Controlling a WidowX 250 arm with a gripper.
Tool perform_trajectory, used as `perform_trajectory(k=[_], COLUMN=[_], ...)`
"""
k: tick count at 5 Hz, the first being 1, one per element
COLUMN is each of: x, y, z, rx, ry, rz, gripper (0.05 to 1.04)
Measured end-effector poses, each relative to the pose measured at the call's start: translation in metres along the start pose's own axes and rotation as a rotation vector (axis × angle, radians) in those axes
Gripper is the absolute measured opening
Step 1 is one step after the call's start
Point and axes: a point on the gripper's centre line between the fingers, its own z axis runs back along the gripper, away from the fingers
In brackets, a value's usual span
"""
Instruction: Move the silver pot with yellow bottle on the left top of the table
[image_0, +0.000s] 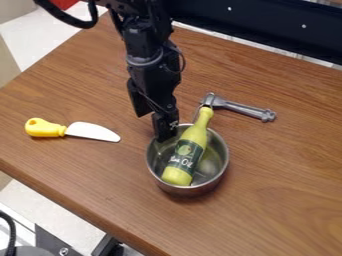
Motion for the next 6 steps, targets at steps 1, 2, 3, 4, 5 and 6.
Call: perform_trajectory(k=[1, 2, 3, 4, 5, 6], x=[0.001, -0.001, -0.004, -0.004, -0.008, -0.006], y=[-0.001, -0.005, -0.008, -0.011, -0.01, -0.007], z=[-0.004, -0.01, -0.017, -0.018, -0.019, -0.02], rx=[0.024, 0.03, 0.027, 0.009, -0.002, 0.01], ry=[-0.007, -0.003, 0.006, 0.0, 0.034, 0.013], rz=[0.001, -0.006, 0.002, 0.021, 0.049, 0.071], gripper=[0.999, 0.999, 0.975, 0.855, 0.561, 0.285])
